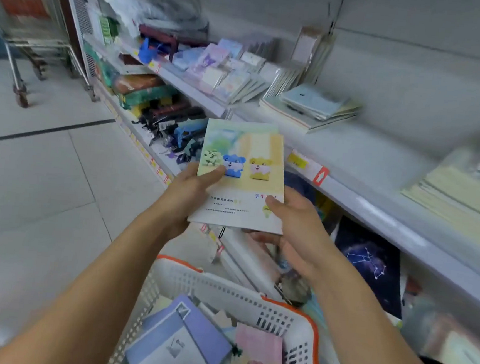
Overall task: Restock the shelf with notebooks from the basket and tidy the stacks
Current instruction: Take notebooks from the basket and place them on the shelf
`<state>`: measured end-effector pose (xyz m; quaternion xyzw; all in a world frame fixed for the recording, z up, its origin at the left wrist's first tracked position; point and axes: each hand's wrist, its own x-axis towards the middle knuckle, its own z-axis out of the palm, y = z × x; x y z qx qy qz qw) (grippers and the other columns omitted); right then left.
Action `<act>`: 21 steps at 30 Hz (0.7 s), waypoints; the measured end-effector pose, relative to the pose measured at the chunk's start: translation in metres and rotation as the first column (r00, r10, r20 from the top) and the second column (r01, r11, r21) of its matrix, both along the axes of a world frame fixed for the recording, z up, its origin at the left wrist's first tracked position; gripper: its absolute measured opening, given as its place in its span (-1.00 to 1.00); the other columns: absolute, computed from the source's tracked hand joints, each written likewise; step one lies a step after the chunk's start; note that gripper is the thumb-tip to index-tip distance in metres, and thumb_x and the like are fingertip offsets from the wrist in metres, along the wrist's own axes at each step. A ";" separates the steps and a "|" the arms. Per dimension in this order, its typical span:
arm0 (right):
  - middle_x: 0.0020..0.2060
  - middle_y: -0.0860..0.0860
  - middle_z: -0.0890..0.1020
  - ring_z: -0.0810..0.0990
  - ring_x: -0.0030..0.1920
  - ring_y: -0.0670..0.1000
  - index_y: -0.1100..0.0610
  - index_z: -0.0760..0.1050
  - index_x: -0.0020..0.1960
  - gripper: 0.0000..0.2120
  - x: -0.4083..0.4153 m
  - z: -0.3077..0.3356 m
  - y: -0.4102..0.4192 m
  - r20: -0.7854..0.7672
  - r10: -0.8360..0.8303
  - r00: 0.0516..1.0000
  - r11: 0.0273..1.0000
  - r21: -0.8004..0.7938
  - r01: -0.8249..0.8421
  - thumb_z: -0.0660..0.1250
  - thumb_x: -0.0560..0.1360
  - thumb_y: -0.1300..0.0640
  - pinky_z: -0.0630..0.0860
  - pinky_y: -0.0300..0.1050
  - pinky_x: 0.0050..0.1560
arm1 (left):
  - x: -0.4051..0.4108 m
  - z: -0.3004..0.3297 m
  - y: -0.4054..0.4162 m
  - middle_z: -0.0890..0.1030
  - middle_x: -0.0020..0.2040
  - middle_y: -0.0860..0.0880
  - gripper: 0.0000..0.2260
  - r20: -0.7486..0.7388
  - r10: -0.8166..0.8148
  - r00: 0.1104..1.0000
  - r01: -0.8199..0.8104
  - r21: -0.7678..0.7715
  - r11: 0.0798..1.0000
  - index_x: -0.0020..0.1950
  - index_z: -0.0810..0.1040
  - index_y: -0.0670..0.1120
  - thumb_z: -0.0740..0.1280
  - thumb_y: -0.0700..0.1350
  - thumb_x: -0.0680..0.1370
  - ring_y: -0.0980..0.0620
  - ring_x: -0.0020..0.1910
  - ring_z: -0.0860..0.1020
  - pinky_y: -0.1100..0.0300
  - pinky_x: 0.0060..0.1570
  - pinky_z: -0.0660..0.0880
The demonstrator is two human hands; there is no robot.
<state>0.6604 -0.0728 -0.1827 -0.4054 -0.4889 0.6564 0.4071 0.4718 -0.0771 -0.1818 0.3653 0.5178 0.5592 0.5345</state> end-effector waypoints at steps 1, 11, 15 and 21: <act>0.09 0.17 0.68 0.70 -0.24 0.13 0.15 0.49 0.30 -0.75 0.001 0.013 0.013 -0.019 -0.067 0.998 0.998 -0.005 0.067 0.16 0.67 0.23 0.58 -0.16 -0.44 | 0.003 0.017 0.012 0.70 0.03 -0.04 -0.74 -0.051 -0.054 0.997 0.055 0.024 0.998 0.24 0.50 -0.05 0.36 -0.12 0.56 -0.04 -0.11 0.69 0.10 -0.25 0.62; 0.09 0.17 0.63 0.63 -0.13 0.12 0.23 0.48 0.17 -0.79 0.025 0.100 0.114 -0.233 -0.214 0.948 0.969 -0.172 0.176 0.12 0.65 0.37 0.62 -0.20 -0.43 | 0.025 0.094 0.098 0.61 0.18 -0.12 -0.63 -0.039 -0.124 0.992 0.127 0.096 0.987 0.36 0.41 -0.07 0.33 -0.01 0.58 -0.04 -0.17 0.70 0.24 -0.37 0.57; 0.36 0.26 0.41 0.54 0.03 0.23 0.29 0.38 0.33 -0.69 0.033 0.107 0.195 -0.325 -0.415 0.850 0.903 -0.261 0.341 0.04 0.64 0.44 0.56 -0.16 -0.55 | 0.030 0.095 0.110 0.58 0.18 -0.12 -0.70 -0.018 -0.056 0.998 0.057 0.060 0.997 0.31 0.39 -0.06 0.27 0.02 0.62 -0.10 0.00 0.67 0.16 -0.25 0.63; 0.34 0.24 0.45 0.47 0.34 0.23 0.29 0.31 0.45 -0.61 0.033 0.110 0.267 -0.125 -0.379 0.917 0.902 -0.271 0.335 0.02 0.65 0.42 0.64 -0.14 -0.05 | 0.021 0.081 0.125 0.63 0.13 -0.10 -0.59 -0.048 -0.063 0.997 0.064 0.020 0.998 0.40 0.38 -0.11 0.26 0.05 0.62 -0.07 -0.01 0.67 0.17 -0.24 0.61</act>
